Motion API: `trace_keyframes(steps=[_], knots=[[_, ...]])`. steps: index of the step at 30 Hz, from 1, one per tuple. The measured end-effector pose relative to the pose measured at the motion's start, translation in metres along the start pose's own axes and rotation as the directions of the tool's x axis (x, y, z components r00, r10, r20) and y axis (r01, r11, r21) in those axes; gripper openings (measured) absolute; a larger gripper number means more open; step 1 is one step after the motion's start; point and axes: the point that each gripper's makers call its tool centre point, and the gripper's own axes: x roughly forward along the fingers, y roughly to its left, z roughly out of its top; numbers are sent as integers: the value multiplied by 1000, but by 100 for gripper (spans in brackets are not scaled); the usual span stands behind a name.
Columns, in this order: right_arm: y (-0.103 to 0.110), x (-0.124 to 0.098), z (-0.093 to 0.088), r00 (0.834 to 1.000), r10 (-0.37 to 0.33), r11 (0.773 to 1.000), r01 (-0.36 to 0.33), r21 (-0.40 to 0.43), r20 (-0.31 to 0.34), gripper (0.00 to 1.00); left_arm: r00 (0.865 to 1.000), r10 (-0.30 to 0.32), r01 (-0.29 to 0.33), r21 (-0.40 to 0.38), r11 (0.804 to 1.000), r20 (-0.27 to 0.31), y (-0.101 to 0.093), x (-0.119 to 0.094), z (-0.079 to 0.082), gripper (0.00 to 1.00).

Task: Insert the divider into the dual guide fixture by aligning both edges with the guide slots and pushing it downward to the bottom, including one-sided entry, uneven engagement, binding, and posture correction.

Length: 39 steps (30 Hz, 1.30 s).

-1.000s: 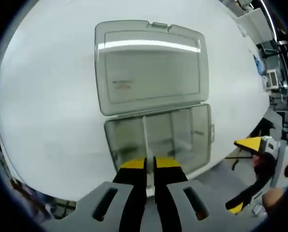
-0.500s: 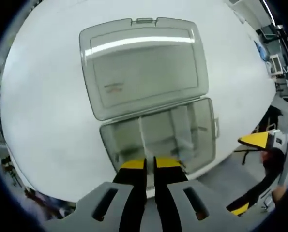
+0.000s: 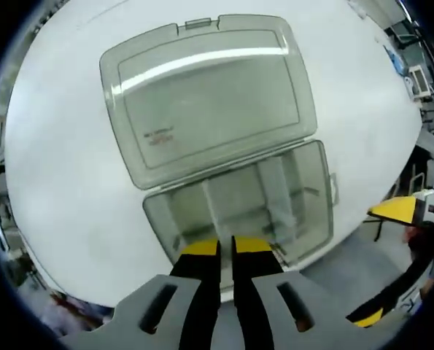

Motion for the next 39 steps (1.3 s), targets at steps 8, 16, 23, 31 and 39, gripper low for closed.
trace_keyframes(steps=[8,16,23,31,39], knots=[[-1,0,0,1000,-1,1000,1,1,-2,65,1000,9,-9,14,1000,-5,0,5,0,1],[-2,-2,-3,1000,-3,1000,3,5,-8,65,1000,16,-16,23,1000,-4,1,12,1,1],[-3,-2,-2,1000,-4,1000,4,5,-7,65,1000,0,0,20,1000,4,1,12,1,2],[-3,-1,-1,1000,-3,1000,3,5,-7,65,997,-70,70,-3,998,43,0,12,1,5],[-2,-1,-1,1000,-3,1000,3,4,-8,65,992,-94,95,-5,996,80,-1,5,-2,8]])
